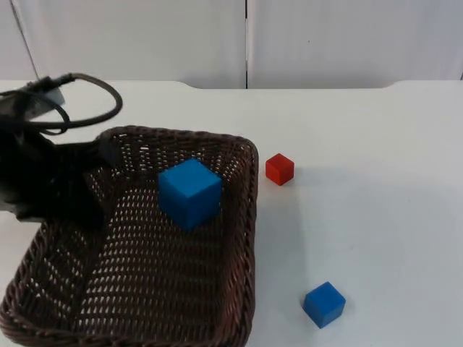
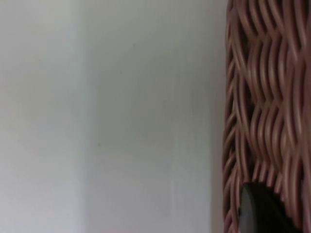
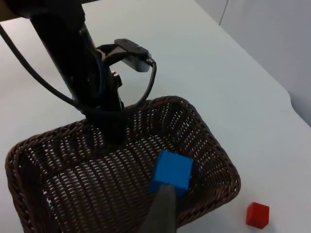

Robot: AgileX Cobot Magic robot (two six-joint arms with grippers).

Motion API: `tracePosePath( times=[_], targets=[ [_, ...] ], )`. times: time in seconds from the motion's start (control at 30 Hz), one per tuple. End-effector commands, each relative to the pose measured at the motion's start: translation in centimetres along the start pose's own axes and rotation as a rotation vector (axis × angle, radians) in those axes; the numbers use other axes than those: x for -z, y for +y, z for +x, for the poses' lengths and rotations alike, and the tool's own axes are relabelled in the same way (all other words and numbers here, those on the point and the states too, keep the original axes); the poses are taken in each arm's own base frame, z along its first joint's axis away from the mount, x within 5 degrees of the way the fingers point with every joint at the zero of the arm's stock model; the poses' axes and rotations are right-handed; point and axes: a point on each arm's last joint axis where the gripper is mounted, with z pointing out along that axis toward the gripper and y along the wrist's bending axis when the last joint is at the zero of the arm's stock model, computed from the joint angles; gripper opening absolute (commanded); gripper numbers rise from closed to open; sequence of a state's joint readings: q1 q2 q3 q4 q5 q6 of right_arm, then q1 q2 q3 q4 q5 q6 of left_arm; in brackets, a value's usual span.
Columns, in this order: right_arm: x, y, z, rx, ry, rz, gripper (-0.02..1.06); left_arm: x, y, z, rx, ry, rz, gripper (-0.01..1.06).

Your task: Pick up the basket with the left hand and place the largest block into the basket with the right hand.

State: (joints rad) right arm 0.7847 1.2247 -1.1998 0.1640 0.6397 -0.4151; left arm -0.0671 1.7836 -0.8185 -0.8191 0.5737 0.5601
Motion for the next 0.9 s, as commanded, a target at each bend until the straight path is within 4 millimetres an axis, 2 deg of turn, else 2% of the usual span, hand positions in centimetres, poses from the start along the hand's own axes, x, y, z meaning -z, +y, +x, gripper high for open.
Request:
tracePosePath(
  times=[0.0,0.43,0.87],
  targets=[
    [0.3,0.2,0.2,0.012,0.005,-0.001,0.74,-0.2,-0.2,-0.3,0.035,-0.020,0.020,0.00],
    [0.6,0.2,0.3,0.020,0.021,0.005,0.74,-3.0,1.6,-0.1,0.064,0.017,-0.044,0.00],
    [1.5,0.1,0.3,0.029,0.019,0.021,0.74,-3.0,1.8,0.0,0.012,0.026,-0.065,0.00]
  ],
)
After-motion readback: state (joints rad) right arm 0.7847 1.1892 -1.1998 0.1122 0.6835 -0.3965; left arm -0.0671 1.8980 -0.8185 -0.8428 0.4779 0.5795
